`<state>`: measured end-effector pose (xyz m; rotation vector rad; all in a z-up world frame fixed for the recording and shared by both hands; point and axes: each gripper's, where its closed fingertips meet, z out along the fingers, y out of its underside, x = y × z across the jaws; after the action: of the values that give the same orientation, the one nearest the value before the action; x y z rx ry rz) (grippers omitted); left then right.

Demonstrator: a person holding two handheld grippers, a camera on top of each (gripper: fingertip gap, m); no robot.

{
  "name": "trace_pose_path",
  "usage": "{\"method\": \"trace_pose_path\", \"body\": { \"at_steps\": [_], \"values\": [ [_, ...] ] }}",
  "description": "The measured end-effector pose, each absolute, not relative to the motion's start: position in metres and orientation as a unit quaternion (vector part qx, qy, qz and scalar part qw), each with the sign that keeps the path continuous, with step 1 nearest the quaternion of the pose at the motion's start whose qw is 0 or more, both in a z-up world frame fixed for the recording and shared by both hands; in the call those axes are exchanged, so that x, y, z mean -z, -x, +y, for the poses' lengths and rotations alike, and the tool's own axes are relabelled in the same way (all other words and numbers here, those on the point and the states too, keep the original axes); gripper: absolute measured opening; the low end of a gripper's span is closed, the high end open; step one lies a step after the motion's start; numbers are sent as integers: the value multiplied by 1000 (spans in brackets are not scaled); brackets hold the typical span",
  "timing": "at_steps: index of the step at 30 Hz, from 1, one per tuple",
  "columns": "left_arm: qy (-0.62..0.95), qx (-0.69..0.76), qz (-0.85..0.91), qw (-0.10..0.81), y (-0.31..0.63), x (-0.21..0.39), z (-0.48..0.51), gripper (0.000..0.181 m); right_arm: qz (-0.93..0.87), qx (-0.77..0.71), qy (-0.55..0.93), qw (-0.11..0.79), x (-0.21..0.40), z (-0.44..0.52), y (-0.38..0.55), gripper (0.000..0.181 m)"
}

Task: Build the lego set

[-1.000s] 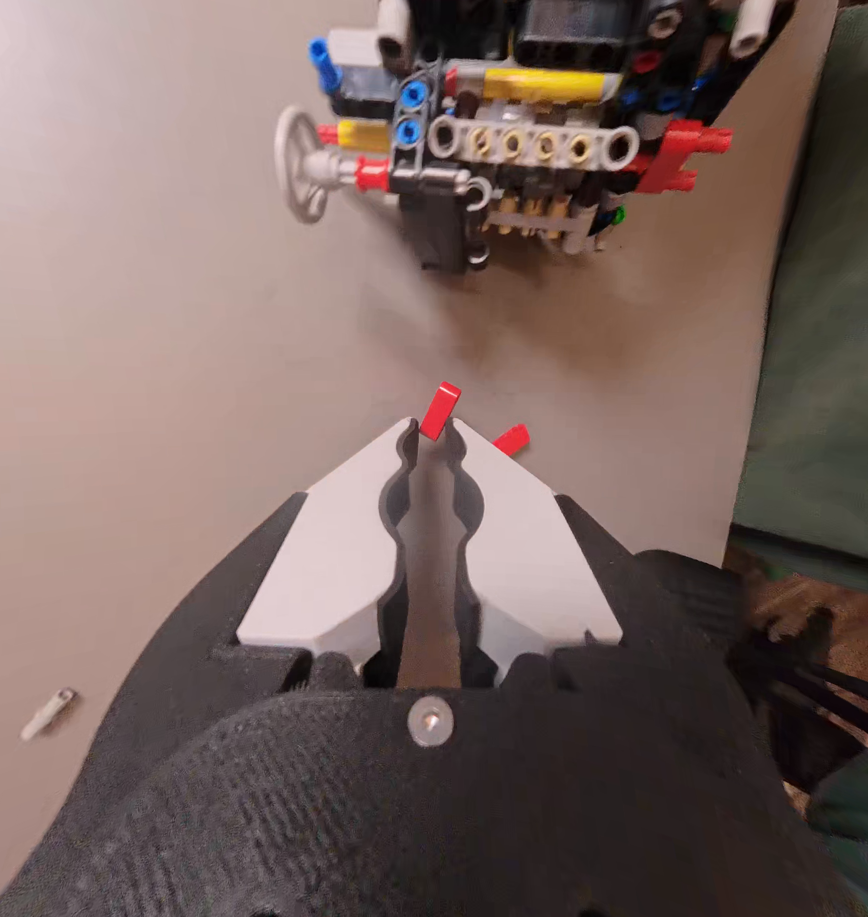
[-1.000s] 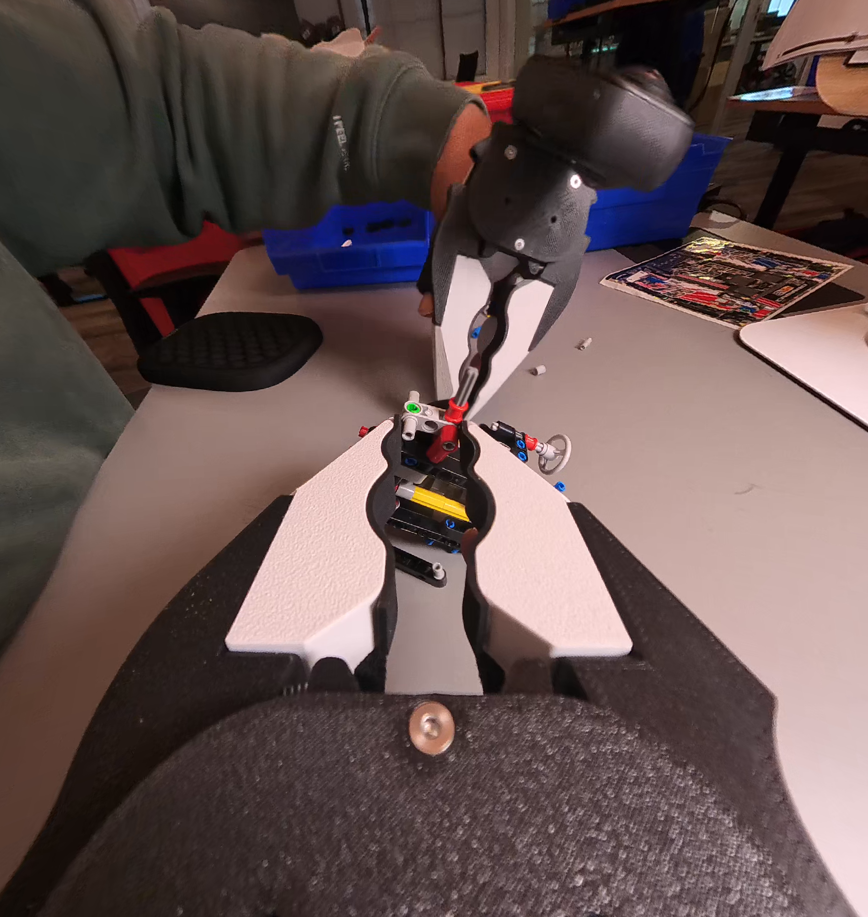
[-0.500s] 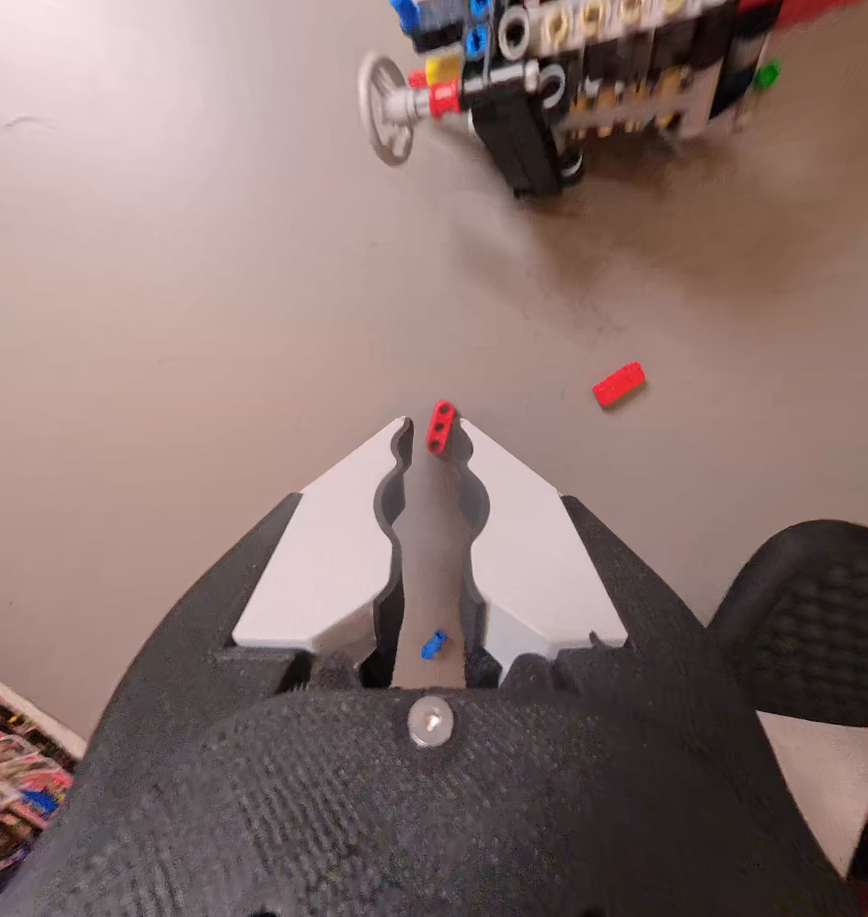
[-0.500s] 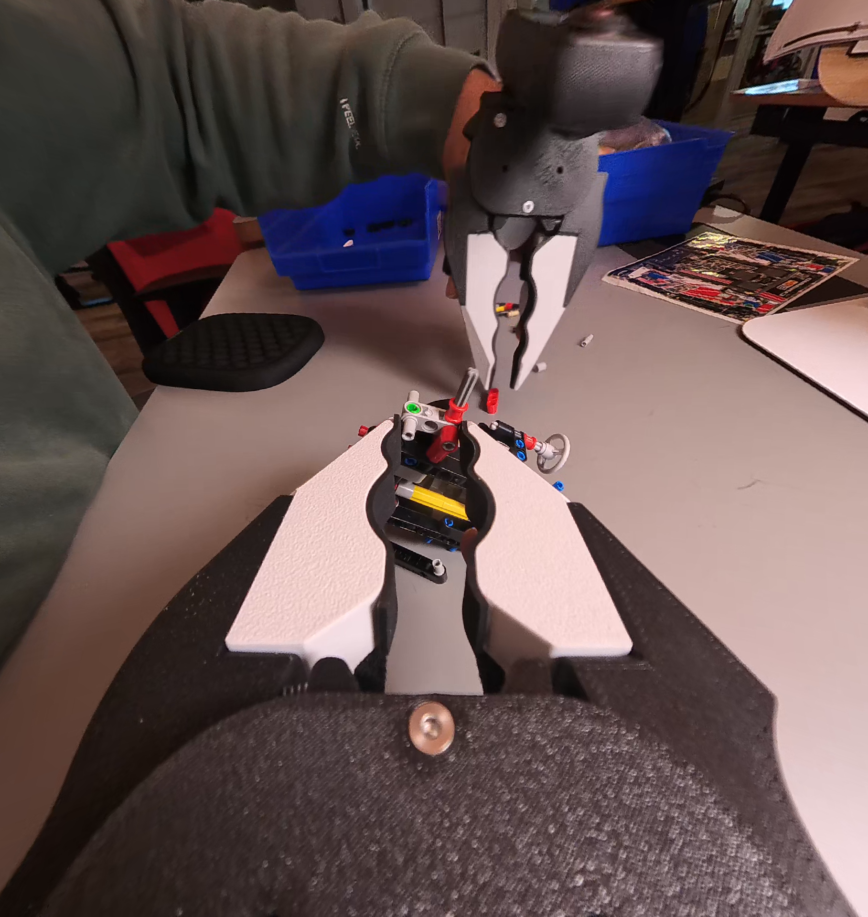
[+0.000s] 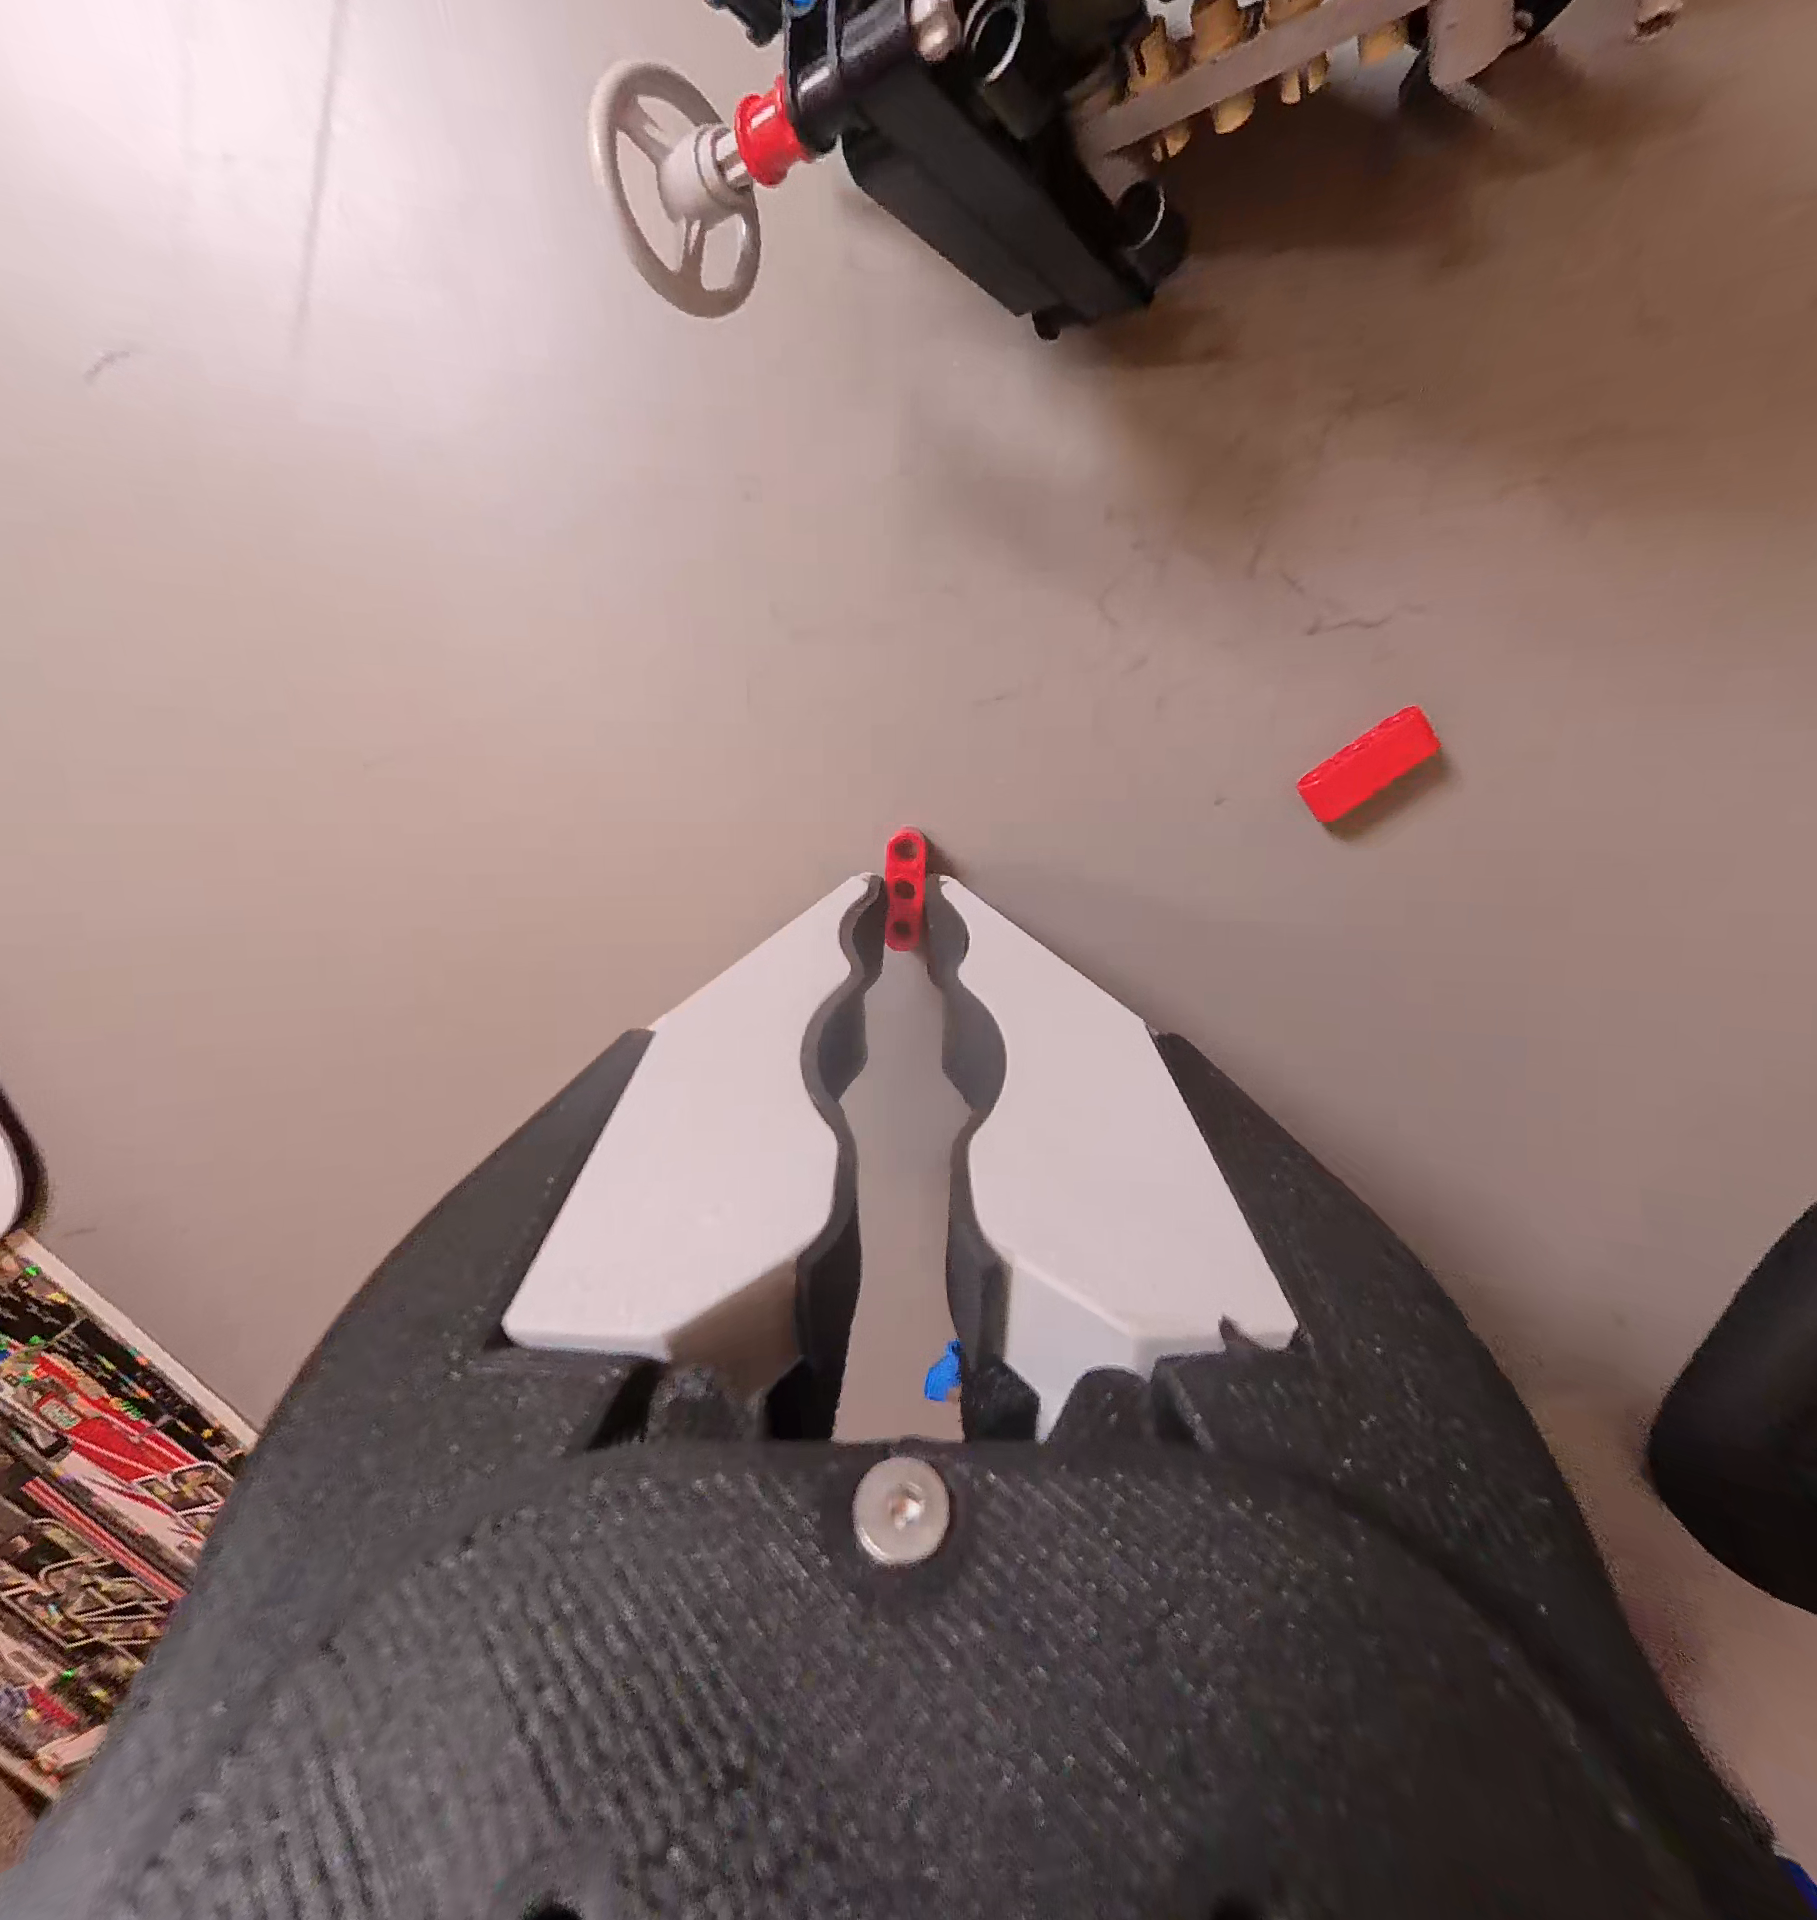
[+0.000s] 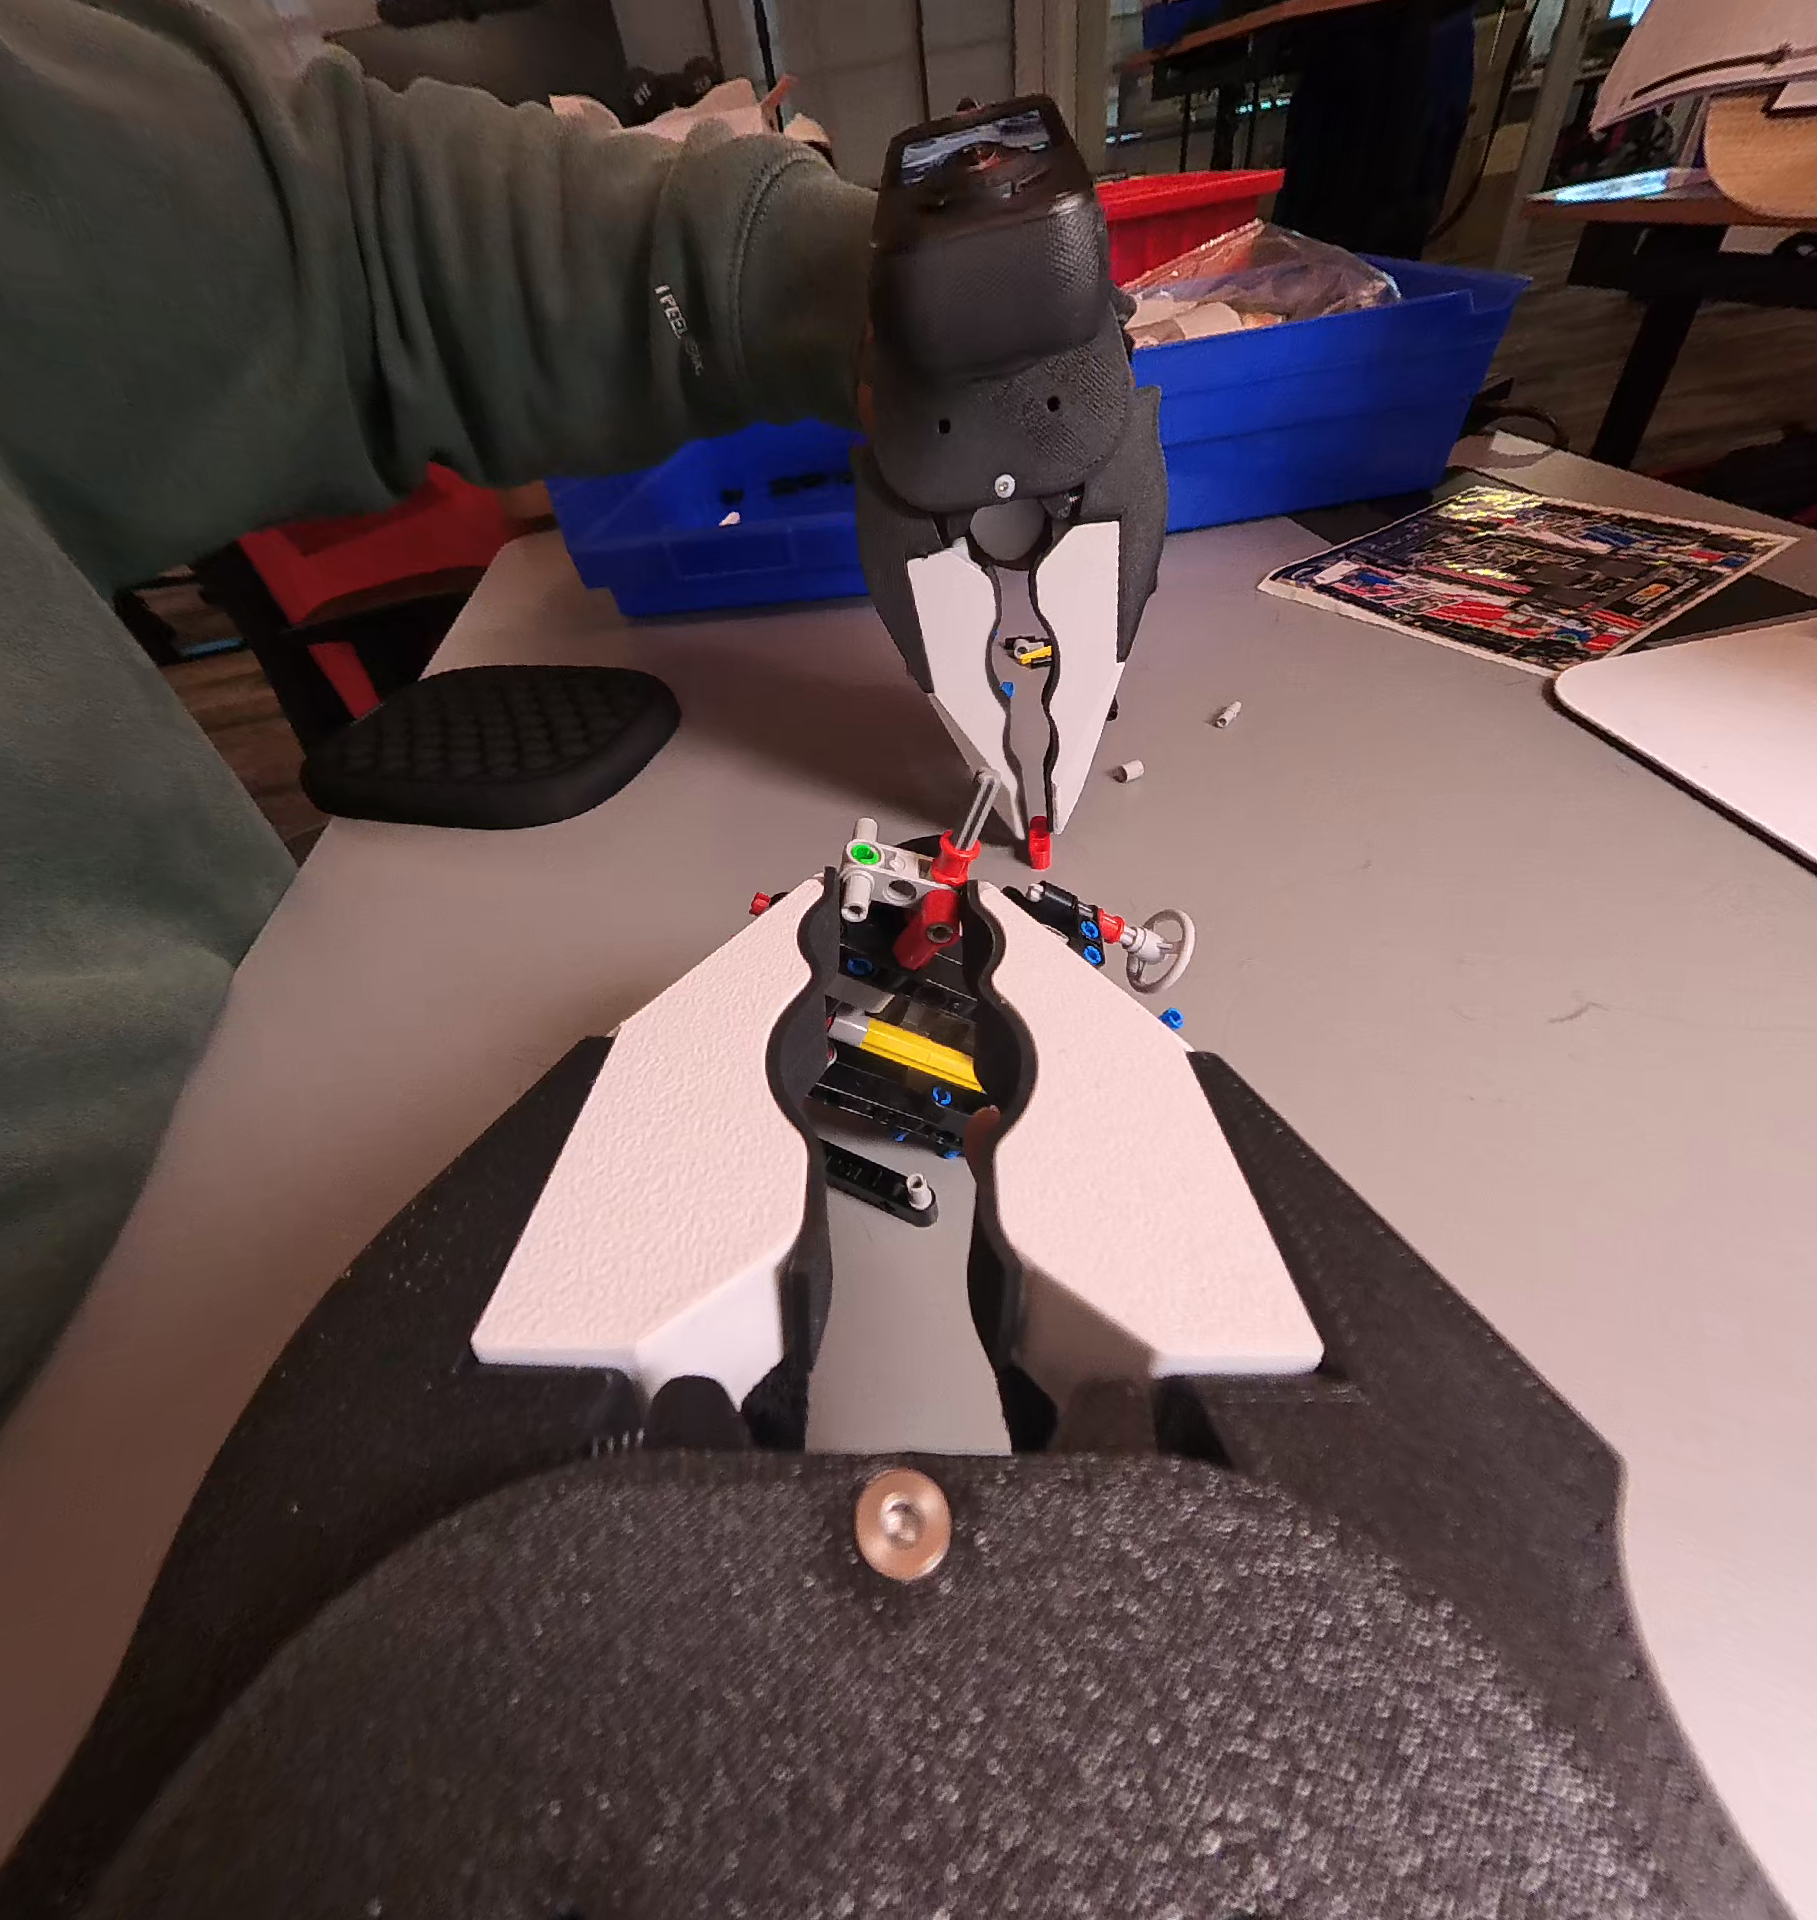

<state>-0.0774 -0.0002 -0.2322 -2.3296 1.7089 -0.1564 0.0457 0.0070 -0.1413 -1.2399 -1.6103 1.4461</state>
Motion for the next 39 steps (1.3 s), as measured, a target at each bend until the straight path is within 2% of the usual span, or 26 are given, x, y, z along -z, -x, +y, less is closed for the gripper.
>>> {"method": "trace_pose_path", "body": {
  "at_steps": [30,33,39],
  "values": [
    [819,65,562,95,76,236,-3,5,-613,-549,470,318,141,8,-46,22],
    [850,134,491,132,65,232,-2,6,-614,-548,470,319,141,8,-46,22],
    [797,429,253,340,-4,162,-11,6,-616,-545,464,328,140,6,-45,21]
  ]
}}
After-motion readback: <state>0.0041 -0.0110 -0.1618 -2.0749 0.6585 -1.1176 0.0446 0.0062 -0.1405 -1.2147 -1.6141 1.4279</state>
